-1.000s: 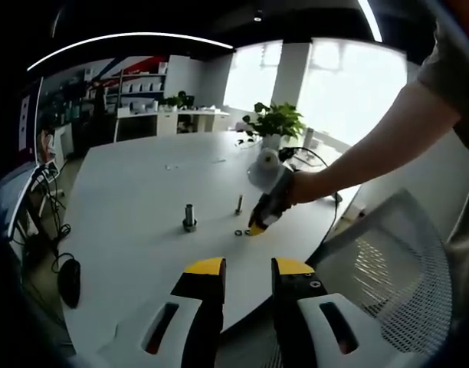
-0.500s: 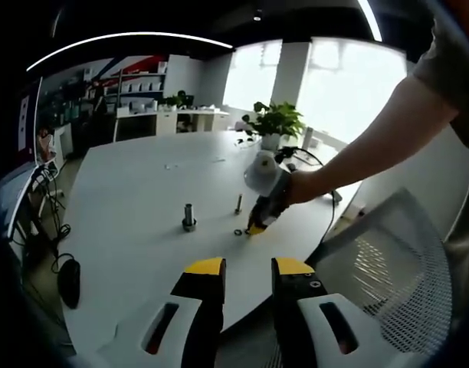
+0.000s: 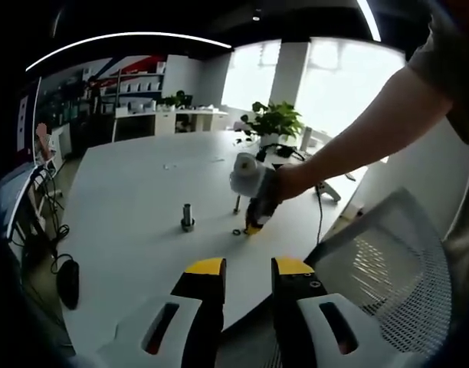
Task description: Place the washer onto the threaded stud by aligning its center hole with the stud, sliding it down to the base, and recovering from edge contact or off-axis alignment until the washer reaches the visible bottom stop.
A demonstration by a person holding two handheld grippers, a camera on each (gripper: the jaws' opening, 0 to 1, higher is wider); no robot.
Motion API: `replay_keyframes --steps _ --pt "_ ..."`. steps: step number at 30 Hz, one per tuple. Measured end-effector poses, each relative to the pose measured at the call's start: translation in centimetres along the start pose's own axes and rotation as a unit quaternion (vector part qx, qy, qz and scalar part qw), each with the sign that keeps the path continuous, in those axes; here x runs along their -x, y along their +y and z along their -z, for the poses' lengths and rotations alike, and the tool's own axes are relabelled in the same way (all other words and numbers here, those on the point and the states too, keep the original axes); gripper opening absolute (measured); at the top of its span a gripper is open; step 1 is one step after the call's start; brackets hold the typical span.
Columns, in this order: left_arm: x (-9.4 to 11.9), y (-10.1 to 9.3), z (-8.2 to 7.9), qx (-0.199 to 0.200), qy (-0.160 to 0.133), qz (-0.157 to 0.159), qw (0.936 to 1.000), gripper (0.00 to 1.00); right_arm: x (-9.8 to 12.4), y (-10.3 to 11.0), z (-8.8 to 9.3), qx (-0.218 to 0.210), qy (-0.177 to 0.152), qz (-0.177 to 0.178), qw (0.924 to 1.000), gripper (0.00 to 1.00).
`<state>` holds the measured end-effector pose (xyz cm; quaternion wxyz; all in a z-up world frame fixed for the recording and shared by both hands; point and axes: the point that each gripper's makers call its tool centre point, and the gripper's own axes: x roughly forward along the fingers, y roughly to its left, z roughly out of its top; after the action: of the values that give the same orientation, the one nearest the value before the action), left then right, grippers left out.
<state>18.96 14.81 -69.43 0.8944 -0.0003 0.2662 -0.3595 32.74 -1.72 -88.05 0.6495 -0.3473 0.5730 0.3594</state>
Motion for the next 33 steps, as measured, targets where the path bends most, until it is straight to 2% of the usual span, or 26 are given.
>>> replay_keyframes --steps 10,13,17,22,26,27,30,33 --pt "0.06 0.13 -0.07 0.003 -0.003 -0.003 1.0 0.21 -0.07 0.34 0.0 0.003 0.029 0.017 0.9994 0.16" --pt "0.02 0.14 -0.01 0.002 0.0 -0.003 1.0 0.21 0.02 0.35 -0.02 0.045 0.05 0.048 0.9966 0.16" --pt "0.0 0.05 0.08 0.001 0.003 -0.001 1.0 0.21 -0.06 0.21 -0.01 0.031 0.049 0.045 0.9973 0.15" --pt "0.02 0.04 0.09 0.001 0.003 0.0 1.0 0.21 -0.03 0.18 0.02 0.023 0.04 0.034 0.9984 0.15" --pt "0.08 0.12 0.05 0.003 0.001 -0.002 1.0 0.21 0.07 0.37 0.07 0.03 0.015 0.048 0.9983 0.15" --pt "0.07 0.09 0.04 0.003 0.001 -0.002 1.0 0.21 0.11 0.36 0.03 0.005 -0.005 0.053 0.9986 0.15" --pt "0.09 -0.01 -0.03 0.002 -0.001 0.0 1.0 0.21 0.18 0.15 0.19 -0.026 -0.037 0.044 0.998 0.15" --pt "0.03 -0.16 0.04 0.001 0.001 0.004 1.0 0.21 0.35 0.04 0.63 -0.049 -0.042 0.03 0.9975 0.14"
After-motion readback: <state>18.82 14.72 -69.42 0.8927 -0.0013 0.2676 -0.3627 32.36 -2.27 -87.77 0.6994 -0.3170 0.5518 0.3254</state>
